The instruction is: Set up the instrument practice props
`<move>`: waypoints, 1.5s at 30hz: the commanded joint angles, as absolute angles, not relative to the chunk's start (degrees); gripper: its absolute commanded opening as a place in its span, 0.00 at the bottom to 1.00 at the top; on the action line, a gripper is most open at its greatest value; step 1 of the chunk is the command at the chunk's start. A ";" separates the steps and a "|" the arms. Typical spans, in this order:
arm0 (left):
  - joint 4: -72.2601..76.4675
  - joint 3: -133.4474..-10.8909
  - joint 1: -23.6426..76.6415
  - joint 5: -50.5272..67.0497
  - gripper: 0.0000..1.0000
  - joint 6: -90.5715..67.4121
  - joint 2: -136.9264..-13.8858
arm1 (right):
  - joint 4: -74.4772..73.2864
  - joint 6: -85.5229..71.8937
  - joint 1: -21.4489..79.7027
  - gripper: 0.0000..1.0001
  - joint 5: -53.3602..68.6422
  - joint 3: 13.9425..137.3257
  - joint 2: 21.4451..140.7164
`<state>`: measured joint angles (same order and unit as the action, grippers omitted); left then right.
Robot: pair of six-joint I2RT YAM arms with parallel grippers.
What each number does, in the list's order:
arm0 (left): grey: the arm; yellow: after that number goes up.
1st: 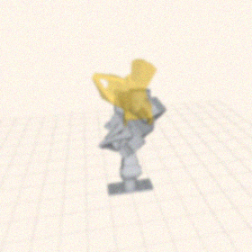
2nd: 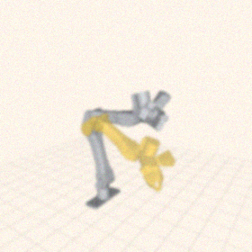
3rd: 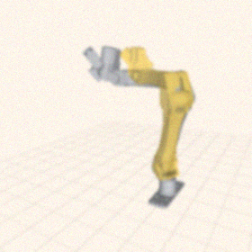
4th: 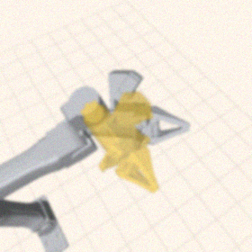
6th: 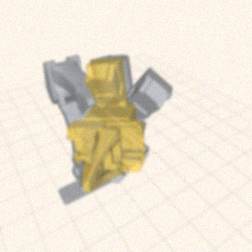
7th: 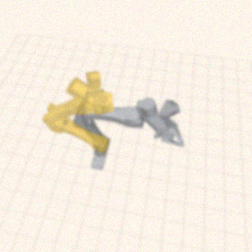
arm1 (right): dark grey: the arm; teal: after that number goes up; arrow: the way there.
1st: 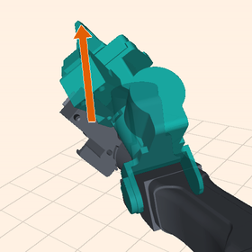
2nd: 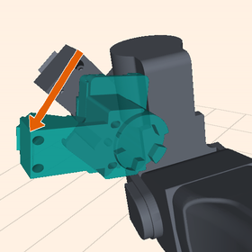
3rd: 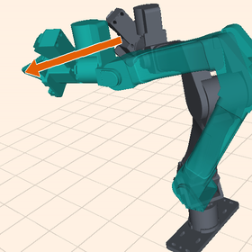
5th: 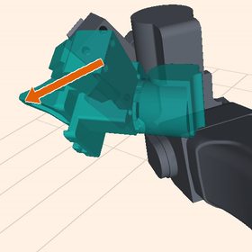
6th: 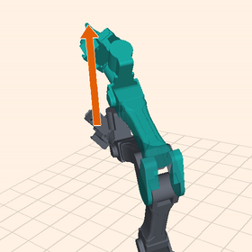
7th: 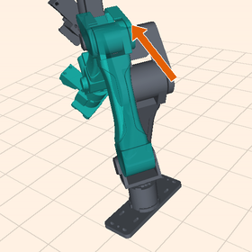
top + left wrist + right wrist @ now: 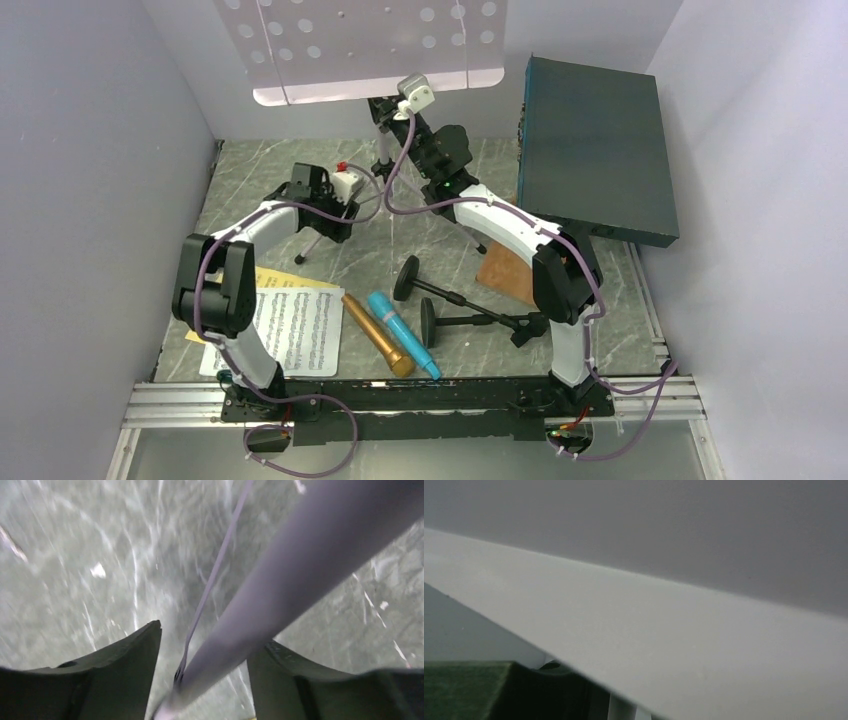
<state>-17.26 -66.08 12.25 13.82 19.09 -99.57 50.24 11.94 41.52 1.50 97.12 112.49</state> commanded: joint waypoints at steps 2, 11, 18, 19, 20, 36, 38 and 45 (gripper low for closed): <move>-22.50 -64.62 7.75 22.44 0.71 12.34 -90.65 | 56.23 12.55 43.06 0.00 6.91 102.90 111.35; -4.39 -56.52 0.66 35.36 0.84 -7.28 -74.45 | 51.10 10.18 43.06 0.00 10.59 109.98 115.90; 22.42 -57.05 0.09 36.84 0.85 -22.15 -78.38 | 47.76 8.61 43.07 0.00 12.24 113.79 118.18; 25.20 -58.17 0.09 37.43 0.84 -23.47 -80.32 | 47.61 8.27 43.07 0.00 12.10 114.06 118.46; 27.79 -59.46 0.09 38.04 0.83 -24.83 -82.44 | 47.26 8.04 43.07 0.00 11.98 114.41 118.71; 38.27 -67.38 6.25 36.37 0.77 -18.13 -95.93 | 45.14 5.23 43.04 0.00 12.70 116.41 120.16; 39.31 -68.23 6.77 37.41 0.76 -18.11 -97.34 | 45.30 4.81 43.03 0.00 12.82 116.14 120.11; 39.19 -69.53 7.29 40.95 0.32 -16.51 -100.61 | 45.05 4.74 43.11 0.00 12.38 113.50 118.14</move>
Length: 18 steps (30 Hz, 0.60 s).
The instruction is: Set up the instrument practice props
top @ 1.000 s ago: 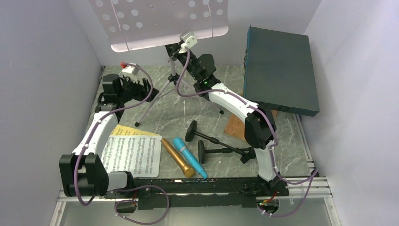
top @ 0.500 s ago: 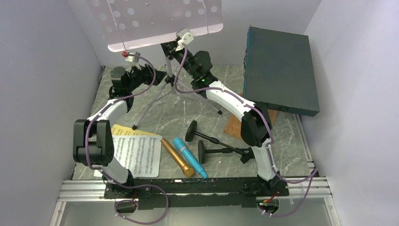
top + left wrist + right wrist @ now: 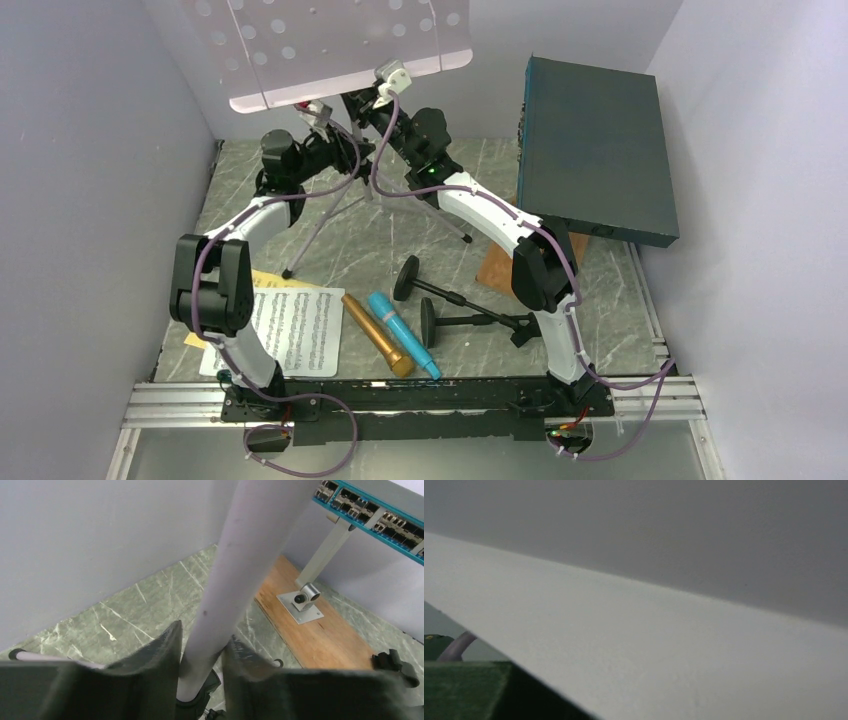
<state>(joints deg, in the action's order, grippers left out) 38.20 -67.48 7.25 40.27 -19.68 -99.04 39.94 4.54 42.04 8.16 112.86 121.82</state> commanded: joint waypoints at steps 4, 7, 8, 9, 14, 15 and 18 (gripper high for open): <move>40.56 -66.76 7.29 39.04 0.00 -14.80 -99.26 | 41.21 4.61 43.15 0.21 10.10 109.72 114.19; 40.53 -64.96 7.38 37.01 0.00 -13.90 -97.93 | 40.05 4.76 43.72 0.56 6.47 101.04 107.95; 40.04 -64.84 7.43 36.51 0.00 -13.81 -97.71 | 38.91 5.19 44.07 0.70 5.10 98.08 105.69; 39.24 -65.16 7.47 36.56 0.00 -13.75 -97.59 | 37.64 5.33 44.39 0.86 4.00 95.34 103.63; 39.97 -65.10 7.56 37.02 0.00 -14.96 -96.88 | 34.93 2.71 45.06 1.00 -1.17 77.00 91.40; 39.52 -65.35 7.67 37.16 0.00 -14.94 -96.86 | 34.67 2.37 45.13 0.99 -3.00 73.37 89.20; 37.52 -65.66 8.42 36.90 0.00 -14.30 -96.71 | 31.17 -0.65 45.09 0.89 -9.47 66.72 85.48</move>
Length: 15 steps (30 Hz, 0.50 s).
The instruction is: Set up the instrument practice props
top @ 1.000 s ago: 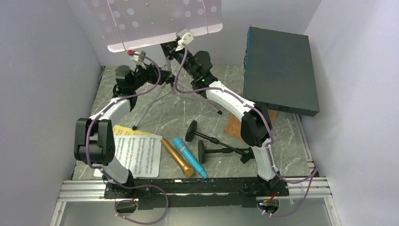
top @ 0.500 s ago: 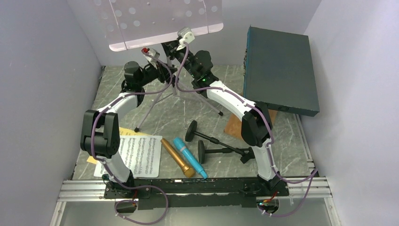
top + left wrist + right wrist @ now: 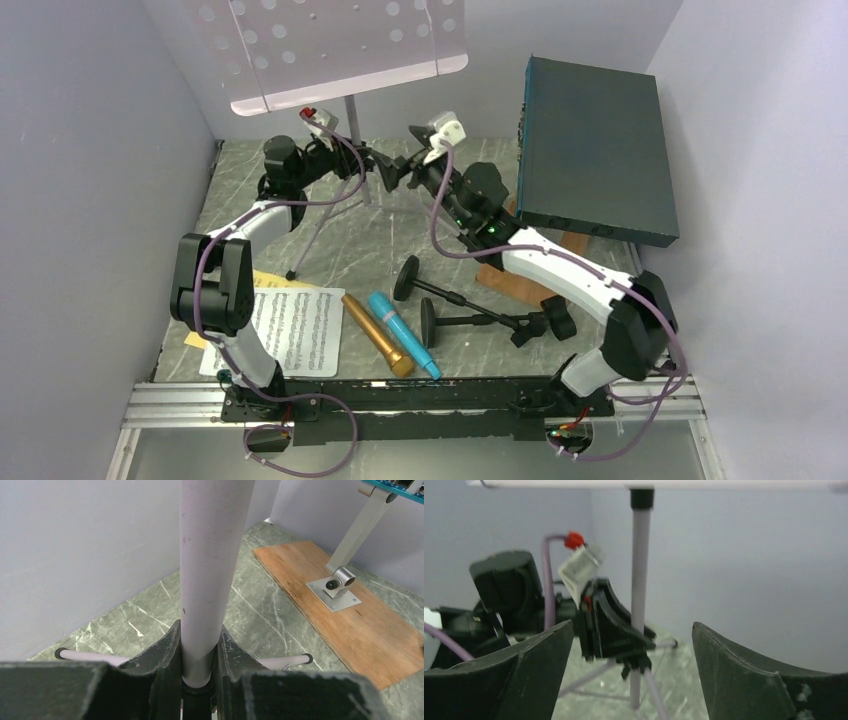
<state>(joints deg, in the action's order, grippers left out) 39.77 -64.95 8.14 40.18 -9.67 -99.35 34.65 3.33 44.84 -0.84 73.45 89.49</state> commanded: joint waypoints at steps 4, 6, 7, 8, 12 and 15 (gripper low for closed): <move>37.35 -65.42 9.14 36.79 0.00 -14.74 -96.77 | 25.44 -4.64 45.09 0.71 -10.91 65.74 87.14; 36.22 -66.25 9.14 37.15 0.00 -15.35 -96.90 | 26.06 -9.07 45.09 0.66 -11.88 65.72 88.85; 35.72 -66.34 9.14 37.17 0.00 -15.56 -96.70 | 25.77 -11.30 45.09 0.64 -11.93 66.64 89.93; 34.97 -66.22 9.14 37.13 0.00 -15.33 -96.30 | 25.60 -12.98 45.09 0.59 -10.20 67.76 90.91; 33.83 -65.14 9.14 36.65 0.00 -14.41 -94.85 | 28.66 -17.37 45.17 0.55 -3.93 70.63 95.89; 31.68 -66.15 9.12 38.12 0.00 -13.77 -94.15 | 29.01 -19.31 45.22 0.52 -2.50 73.28 99.48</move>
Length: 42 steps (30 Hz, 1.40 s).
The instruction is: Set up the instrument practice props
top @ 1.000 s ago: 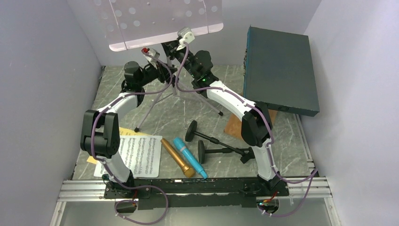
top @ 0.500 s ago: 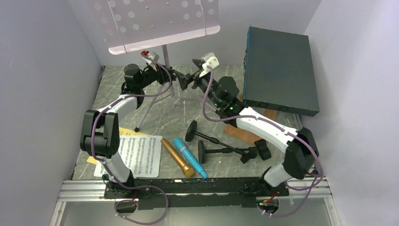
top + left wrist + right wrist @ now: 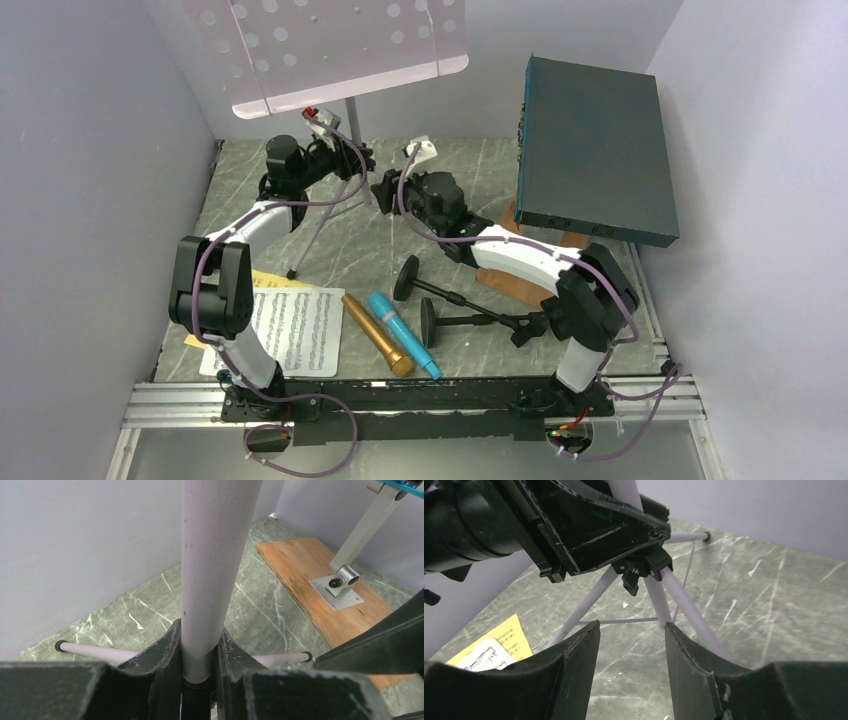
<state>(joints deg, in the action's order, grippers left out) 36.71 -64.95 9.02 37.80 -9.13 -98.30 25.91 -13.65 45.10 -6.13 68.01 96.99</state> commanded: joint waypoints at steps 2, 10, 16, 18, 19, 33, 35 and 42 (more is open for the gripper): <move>33.02 -65.25 9.12 38.25 0.00 -14.02 -93.71 | 28.94 -19.44 45.34 0.52 -2.09 75.10 101.47; 34.22 -64.92 9.05 39.16 0.00 -13.95 -94.09 | 26.94 -22.38 45.36 0.38 -5.23 82.77 108.31; 32.12 -64.60 8.88 36.94 0.00 -12.37 -93.06 | 24.26 -29.42 43.83 0.19 -3.90 85.83 110.59; 31.06 -65.19 8.71 36.79 0.00 -11.82 -93.12 | 23.92 -34.50 42.34 0.04 -2.25 85.21 110.84; 30.29 -65.66 8.70 36.94 0.00 -11.72 -93.32 | 25.26 -38.36 41.54 0.00 -0.84 84.24 110.89; 30.03 -65.37 8.44 37.91 0.00 -10.64 -92.06 | 24.38 -42.45 38.79 0.17 -1.15 77.24 107.26; 30.58 -65.01 8.52 38.05 0.00 -10.71 -91.92 | 26.56 -35.08 39.28 0.40 2.07 75.75 105.94; 30.33 -65.00 8.51 38.37 0.00 -10.39 -91.98 | 28.25 -21.28 41.63 0.67 5.80 75.33 104.87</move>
